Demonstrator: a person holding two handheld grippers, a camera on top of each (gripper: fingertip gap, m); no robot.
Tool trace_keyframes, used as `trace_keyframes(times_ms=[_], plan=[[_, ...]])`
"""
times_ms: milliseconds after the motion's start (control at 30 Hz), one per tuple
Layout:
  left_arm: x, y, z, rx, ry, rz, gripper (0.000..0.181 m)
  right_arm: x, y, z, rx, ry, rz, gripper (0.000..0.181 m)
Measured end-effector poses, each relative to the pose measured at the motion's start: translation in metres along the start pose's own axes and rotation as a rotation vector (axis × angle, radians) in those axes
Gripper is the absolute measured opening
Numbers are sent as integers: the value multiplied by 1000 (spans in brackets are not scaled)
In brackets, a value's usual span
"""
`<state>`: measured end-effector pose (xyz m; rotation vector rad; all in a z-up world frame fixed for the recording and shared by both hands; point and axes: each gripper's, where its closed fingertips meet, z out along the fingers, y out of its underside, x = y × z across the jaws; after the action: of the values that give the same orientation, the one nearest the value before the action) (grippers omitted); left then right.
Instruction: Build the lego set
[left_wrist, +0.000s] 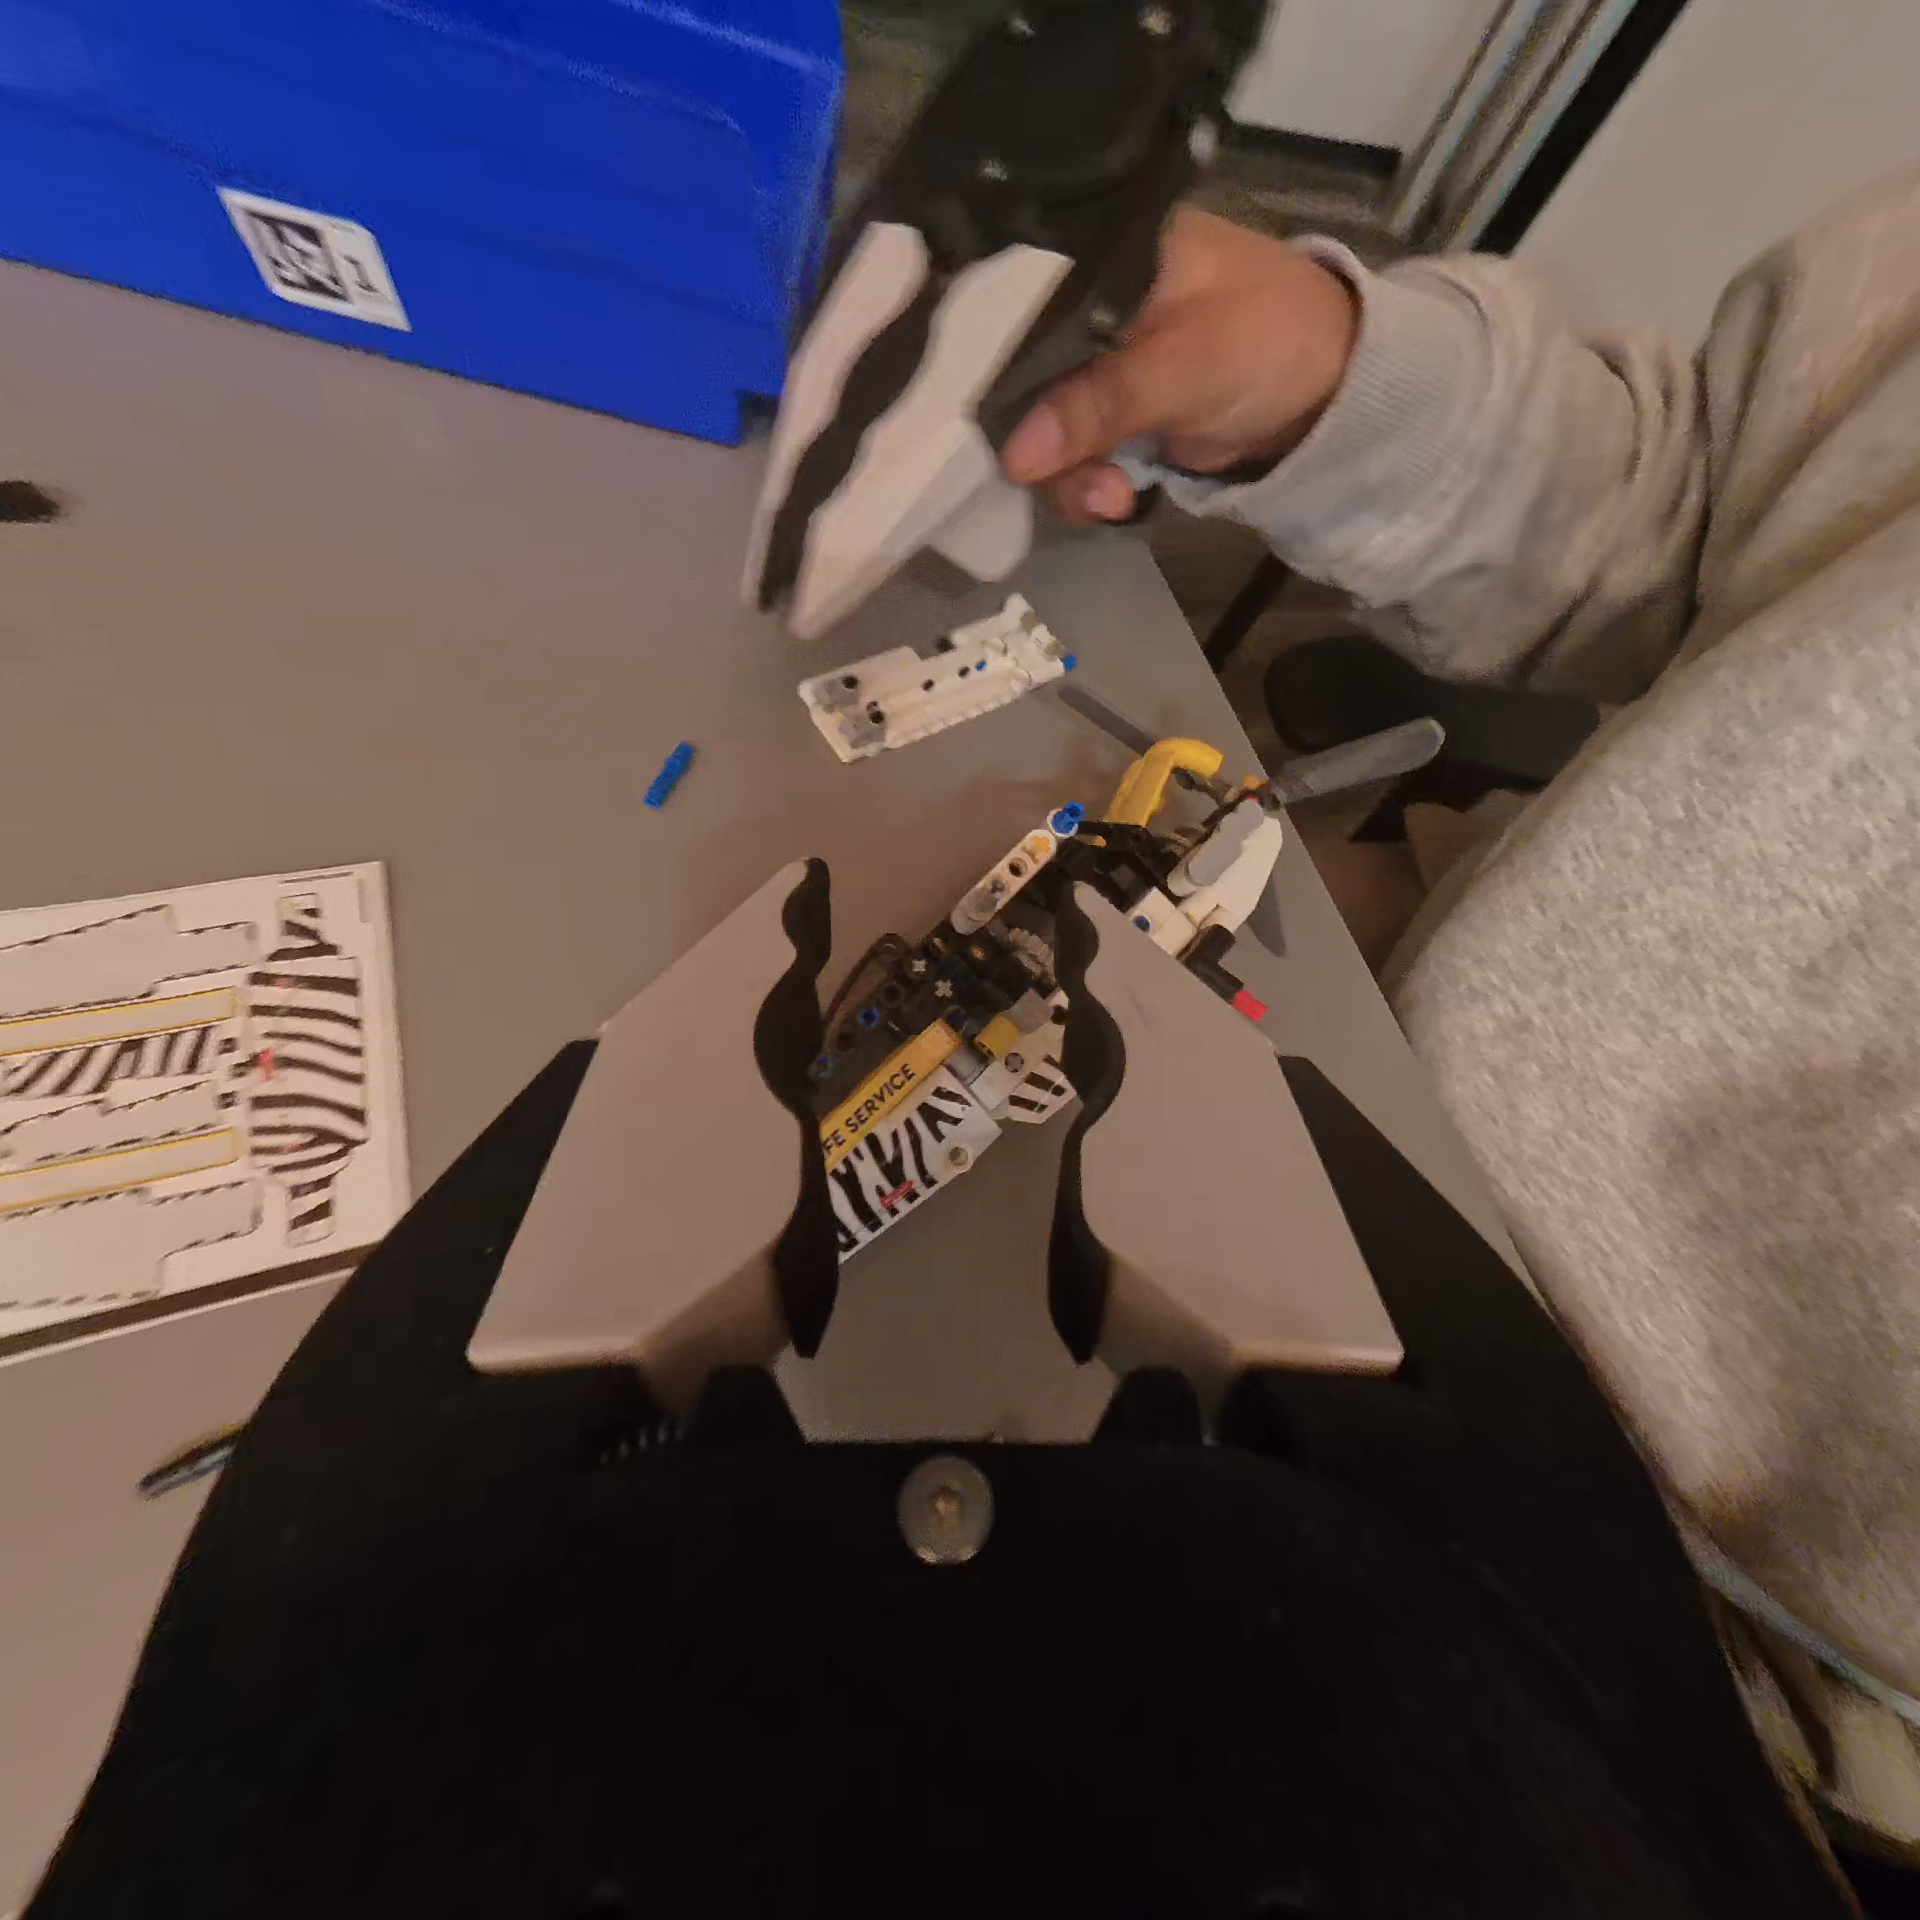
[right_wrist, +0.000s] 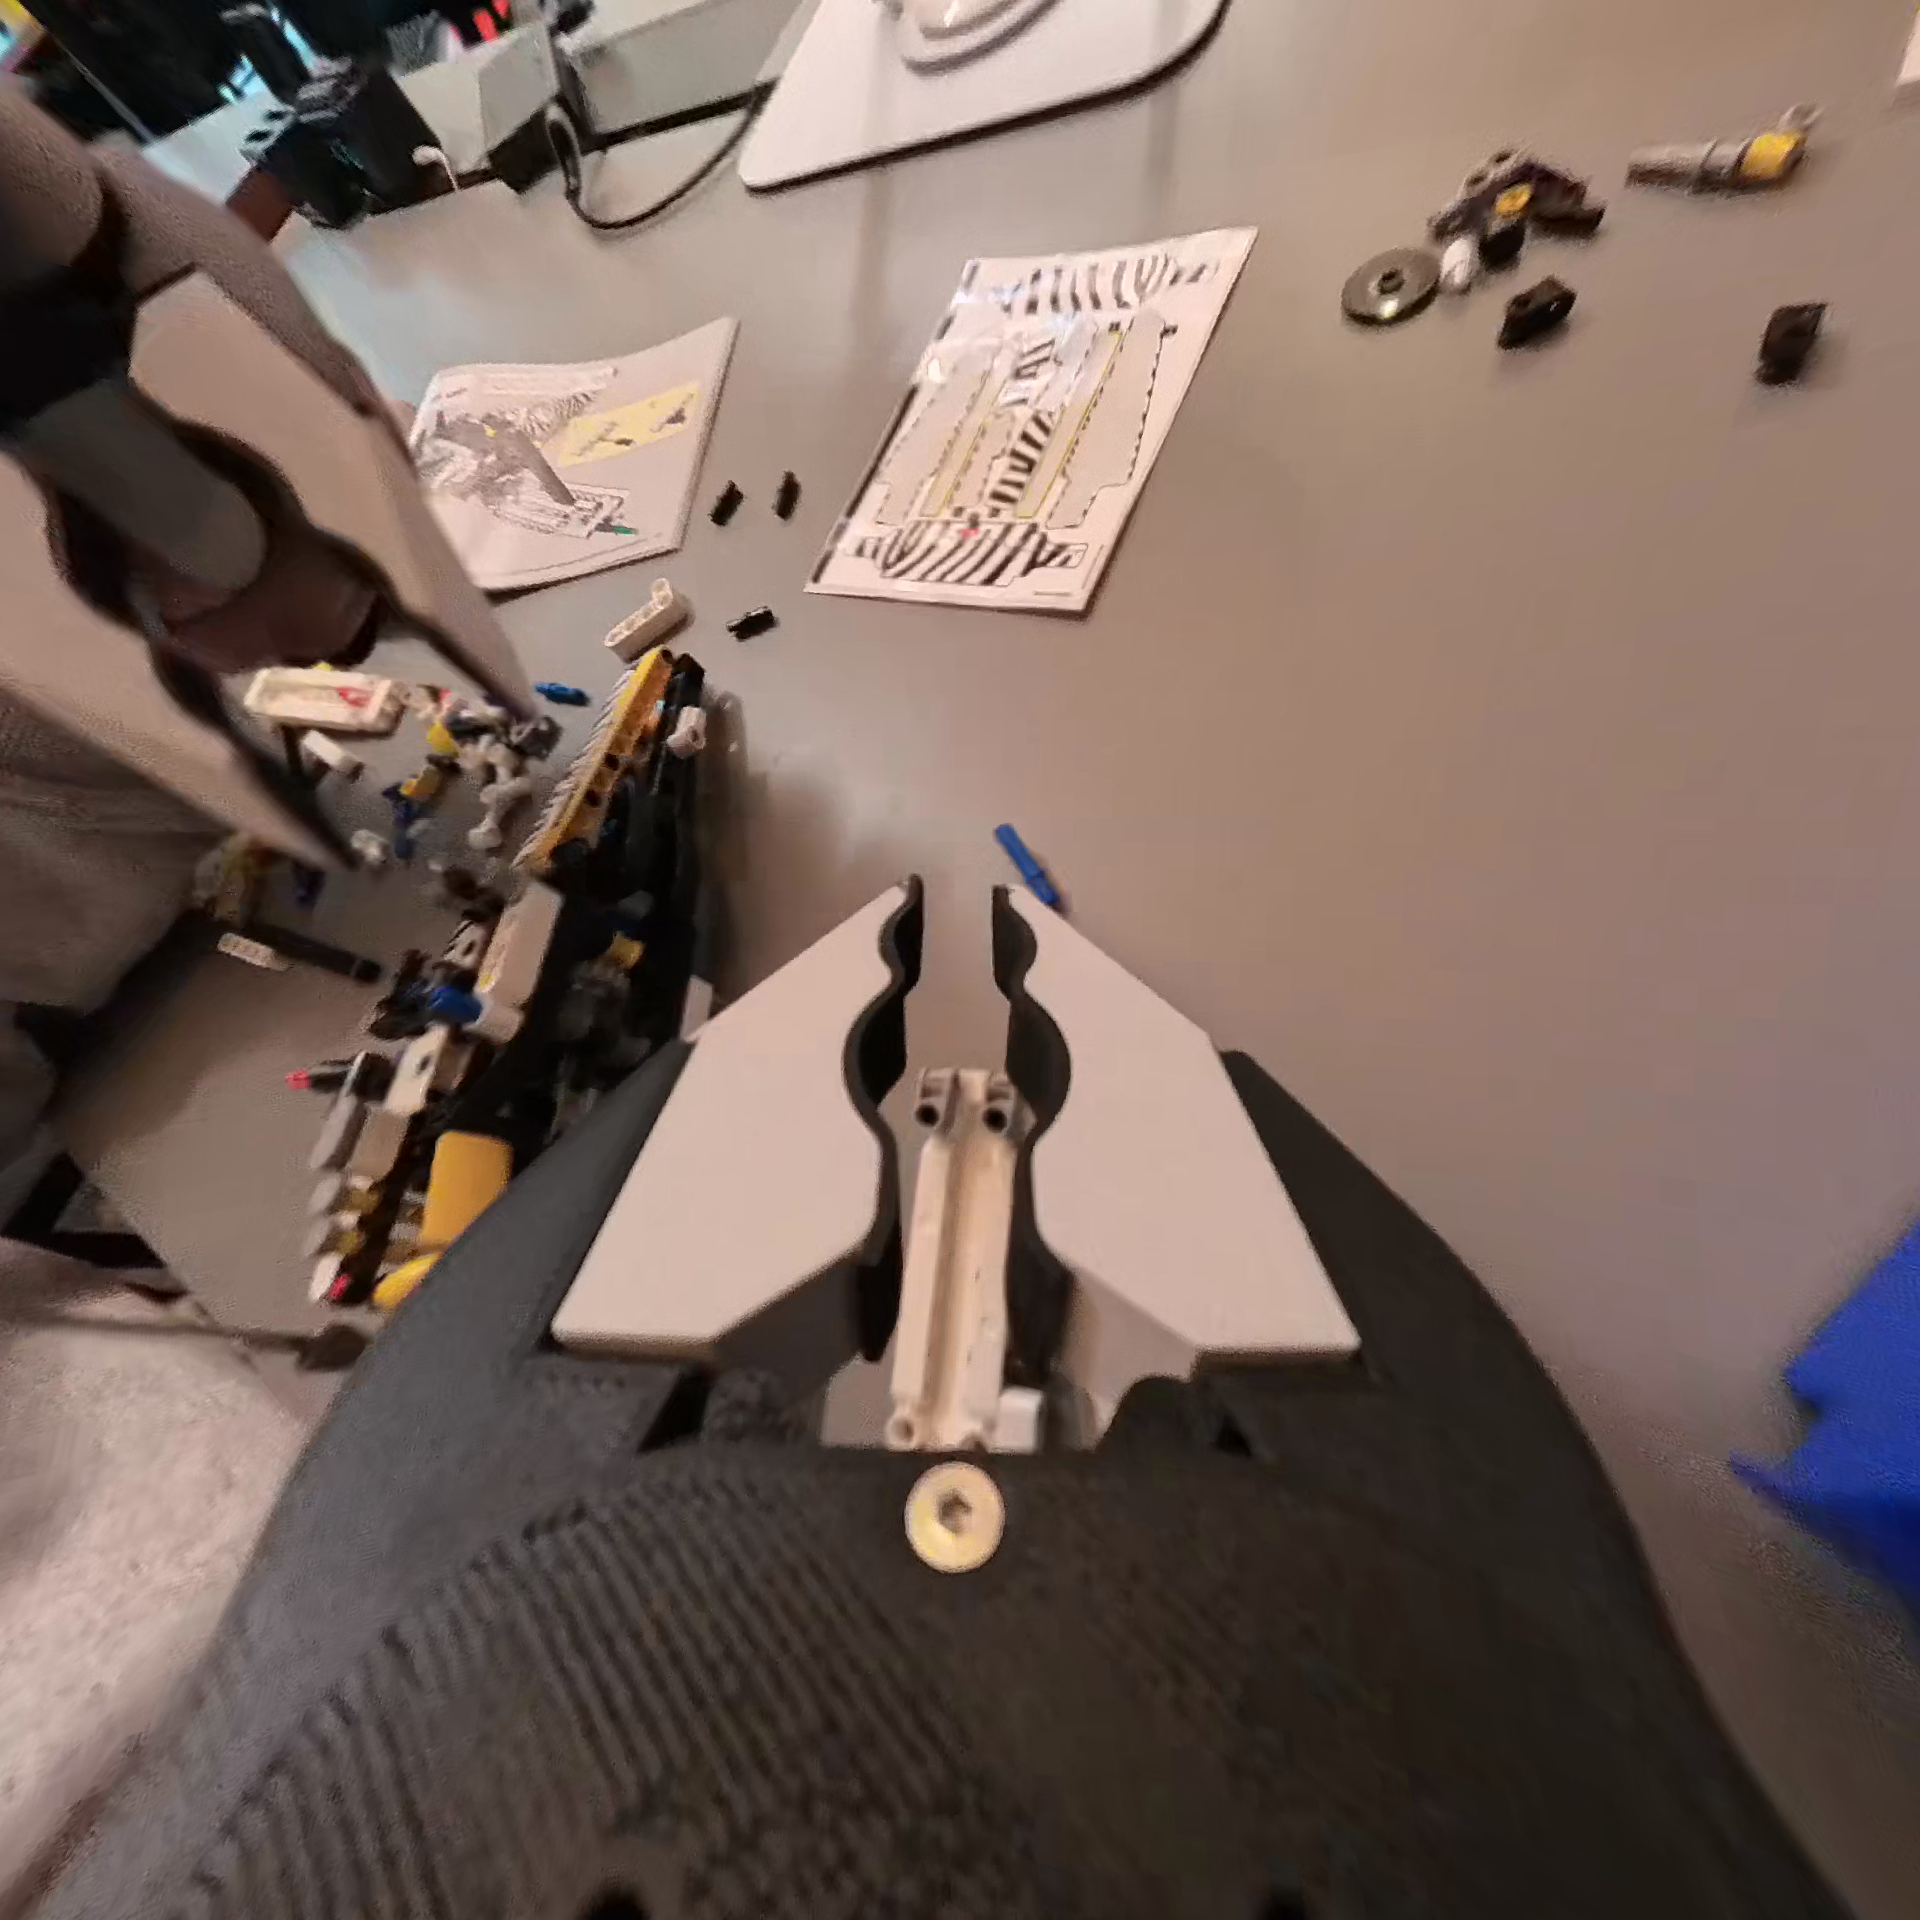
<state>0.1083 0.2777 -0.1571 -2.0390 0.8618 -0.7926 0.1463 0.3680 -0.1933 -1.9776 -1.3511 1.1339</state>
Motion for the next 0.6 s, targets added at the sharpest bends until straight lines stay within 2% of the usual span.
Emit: trace_keyframes(times_ms=[167, 300, 433, 500, 600], plan=[[-7, -13, -29, 83, -134, -44, 41, -61, 13, -30, 51, -111, -113, 21], [13, -8, -39, 101, -207, -107, 42, -94, 25, -42, 67, -178, -156, 30], [49, 13, -33, 176, -233, -188, 41, -129, 22, -47, 101, -297, -164, 69], [63, 29, -23, 210, -233, -240, 41, -137, 16, -40, 84, -260, -233, 78], [78, 46, -12, 259, -223, -310, 41, -140, 5, -27, 24, -167, -361, 82]])
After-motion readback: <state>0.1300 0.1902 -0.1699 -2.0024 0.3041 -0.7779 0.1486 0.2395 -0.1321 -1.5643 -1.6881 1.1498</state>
